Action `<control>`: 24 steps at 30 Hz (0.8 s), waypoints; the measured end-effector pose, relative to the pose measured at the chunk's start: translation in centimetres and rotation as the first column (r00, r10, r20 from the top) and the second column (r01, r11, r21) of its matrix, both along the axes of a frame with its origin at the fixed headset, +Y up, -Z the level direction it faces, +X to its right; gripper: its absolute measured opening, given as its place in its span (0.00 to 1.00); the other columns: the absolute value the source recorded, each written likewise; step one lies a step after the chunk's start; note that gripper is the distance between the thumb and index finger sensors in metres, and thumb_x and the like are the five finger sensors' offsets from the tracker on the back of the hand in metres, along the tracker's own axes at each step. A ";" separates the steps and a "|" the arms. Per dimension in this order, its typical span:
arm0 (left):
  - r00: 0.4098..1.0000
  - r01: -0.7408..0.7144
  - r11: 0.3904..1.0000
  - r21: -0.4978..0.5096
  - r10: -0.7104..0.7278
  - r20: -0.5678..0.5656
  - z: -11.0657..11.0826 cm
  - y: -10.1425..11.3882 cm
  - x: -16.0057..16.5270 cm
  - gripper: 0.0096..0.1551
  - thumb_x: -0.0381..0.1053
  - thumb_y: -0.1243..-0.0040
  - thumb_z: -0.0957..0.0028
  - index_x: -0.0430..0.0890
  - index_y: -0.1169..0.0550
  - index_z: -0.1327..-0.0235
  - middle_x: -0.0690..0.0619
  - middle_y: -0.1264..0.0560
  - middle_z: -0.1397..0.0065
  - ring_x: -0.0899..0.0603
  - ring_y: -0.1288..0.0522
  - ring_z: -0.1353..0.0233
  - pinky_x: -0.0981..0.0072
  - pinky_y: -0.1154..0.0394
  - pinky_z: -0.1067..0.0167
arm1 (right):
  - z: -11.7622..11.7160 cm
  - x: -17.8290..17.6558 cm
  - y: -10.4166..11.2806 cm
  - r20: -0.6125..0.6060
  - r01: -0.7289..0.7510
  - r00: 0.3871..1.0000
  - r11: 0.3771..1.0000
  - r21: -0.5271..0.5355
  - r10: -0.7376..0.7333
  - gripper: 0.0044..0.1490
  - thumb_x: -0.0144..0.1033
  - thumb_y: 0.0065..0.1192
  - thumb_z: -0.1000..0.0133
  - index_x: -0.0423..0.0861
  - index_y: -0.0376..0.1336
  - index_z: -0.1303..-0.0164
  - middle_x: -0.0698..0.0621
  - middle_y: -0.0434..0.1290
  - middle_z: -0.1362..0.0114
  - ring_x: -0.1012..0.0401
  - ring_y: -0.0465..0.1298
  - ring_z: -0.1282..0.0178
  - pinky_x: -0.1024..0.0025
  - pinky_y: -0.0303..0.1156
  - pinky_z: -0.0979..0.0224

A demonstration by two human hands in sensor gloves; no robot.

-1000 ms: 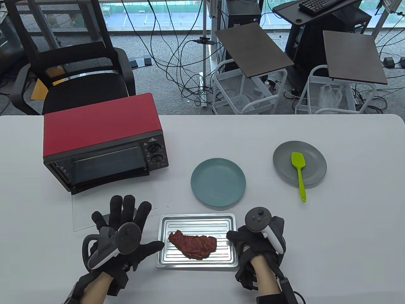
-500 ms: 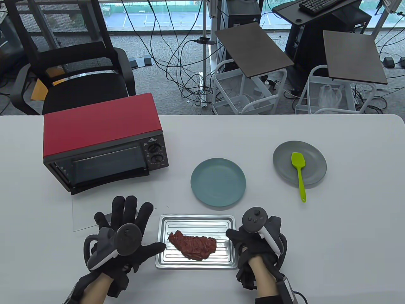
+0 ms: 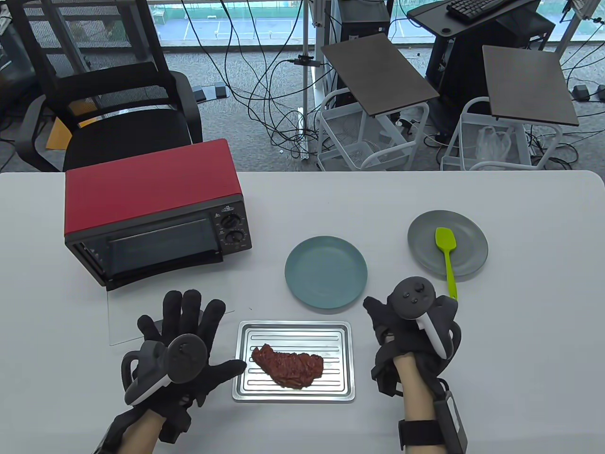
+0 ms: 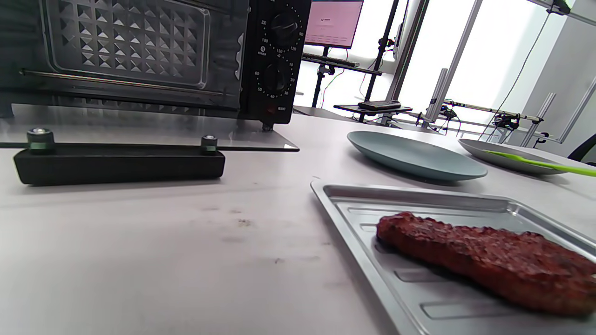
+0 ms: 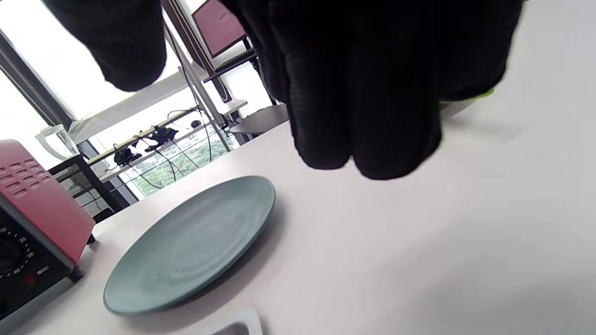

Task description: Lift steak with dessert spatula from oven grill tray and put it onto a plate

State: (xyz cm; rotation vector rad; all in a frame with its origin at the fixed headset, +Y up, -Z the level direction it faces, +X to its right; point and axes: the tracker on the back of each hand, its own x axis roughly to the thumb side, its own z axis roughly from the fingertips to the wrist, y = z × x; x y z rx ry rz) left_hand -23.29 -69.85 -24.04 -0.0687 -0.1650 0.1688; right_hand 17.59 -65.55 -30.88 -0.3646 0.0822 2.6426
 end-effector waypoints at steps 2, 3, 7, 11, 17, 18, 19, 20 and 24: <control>1.000 -0.001 1.000 -0.004 0.001 0.003 0.0 0.0 0.0 0.68 0.93 0.53 0.69 0.70 0.73 0.32 0.55 0.77 0.19 0.37 0.80 0.17 0.16 0.68 0.33 | -0.4 1.3 1.0 0.047 -0.023 0.999 0.999 0.032 0.022 0.50 0.61 0.59 0.42 0.28 0.61 0.31 0.36 0.80 0.45 0.41 0.81 0.53 0.39 0.70 0.38; 1.000 -0.004 1.000 -0.009 0.004 0.006 0.0 0.0 0.0 0.67 0.93 0.53 0.69 0.70 0.73 0.32 0.55 0.77 0.19 0.37 0.80 0.17 0.16 0.68 0.33 | -0.7 2.1 1.5 0.074 -0.035 0.997 0.999 0.042 0.032 0.50 0.61 0.59 0.42 0.28 0.61 0.31 0.36 0.80 0.45 0.41 0.81 0.53 0.39 0.70 0.38; 1.000 -0.008 1.000 -0.015 0.009 0.014 0.0 -0.1 0.1 0.67 0.93 0.53 0.69 0.70 0.73 0.32 0.55 0.77 0.19 0.37 0.79 0.17 0.16 0.68 0.33 | -1.8 4.9 2.1 0.198 -0.094 0.977 0.995 0.039 0.084 0.49 0.61 0.60 0.42 0.28 0.62 0.32 0.37 0.80 0.45 0.41 0.81 0.54 0.39 0.70 0.38; 1.000 0.011 1.000 -0.021 -0.011 0.004 -0.1 -0.4 0.2 0.67 0.92 0.53 0.68 0.70 0.72 0.32 0.55 0.77 0.19 0.37 0.80 0.17 0.16 0.68 0.33 | -3.2 7.3 0.9 0.267 -0.162 0.949 0.986 -0.036 0.165 0.49 0.61 0.60 0.43 0.29 0.62 0.32 0.37 0.80 0.44 0.41 0.81 0.53 0.39 0.70 0.38; 1.000 0.026 1.000 -0.012 -0.026 0.005 -0.1 -0.3 0.4 0.67 0.92 0.53 0.69 0.70 0.72 0.32 0.56 0.77 0.19 0.37 0.80 0.17 0.16 0.68 0.33 | -5.5 9.1 -1.4 0.312 -0.259 0.908 0.960 -0.111 0.281 0.50 0.62 0.61 0.44 0.30 0.61 0.31 0.38 0.79 0.44 0.41 0.81 0.52 0.39 0.71 0.38; 1.000 0.025 1.000 -0.012 -0.025 0.005 -0.1 -0.2 0.4 0.67 0.92 0.53 0.68 0.70 0.72 0.32 0.56 0.77 0.19 0.37 0.80 0.17 0.16 0.68 0.33 | -6.0 9.3 -1.9 0.318 -0.269 0.901 0.955 -0.124 0.295 0.50 0.62 0.61 0.44 0.30 0.62 0.31 0.38 0.79 0.44 0.41 0.81 0.52 0.39 0.71 0.38; 1.000 0.023 1.000 -0.015 -0.023 0.005 -0.1 -0.3 0.4 0.67 0.92 0.53 0.68 0.70 0.72 0.32 0.56 0.77 0.19 0.37 0.80 0.17 0.16 0.68 0.33 | -6.6 9.4 -2.3 0.324 -0.278 0.894 0.950 -0.141 0.310 0.50 0.62 0.62 0.44 0.31 0.61 0.31 0.38 0.79 0.44 0.41 0.81 0.51 0.39 0.71 0.37; 1.000 0.026 0.999 -0.020 -0.026 0.002 -0.2 -0.3 0.4 0.67 0.92 0.53 0.68 0.70 0.72 0.32 0.56 0.77 0.19 0.37 0.80 0.17 0.16 0.68 0.33 | -7.2 9.6 -2.7 0.330 -0.290 0.886 0.944 -0.156 0.327 0.50 0.62 0.62 0.44 0.31 0.61 0.31 0.38 0.79 0.44 0.41 0.81 0.51 0.39 0.71 0.38; 1.000 0.017 0.999 -0.034 -0.018 -0.021 -0.4 -0.4 0.0 0.67 0.92 0.53 0.69 0.70 0.72 0.32 0.56 0.77 0.19 0.37 0.80 0.17 0.16 0.69 0.33 | -9.2 10.0 -4.4 0.331 -0.377 0.837 0.898 -0.227 0.435 0.50 0.62 0.63 0.45 0.31 0.62 0.32 0.39 0.80 0.44 0.42 0.81 0.52 0.40 0.71 0.38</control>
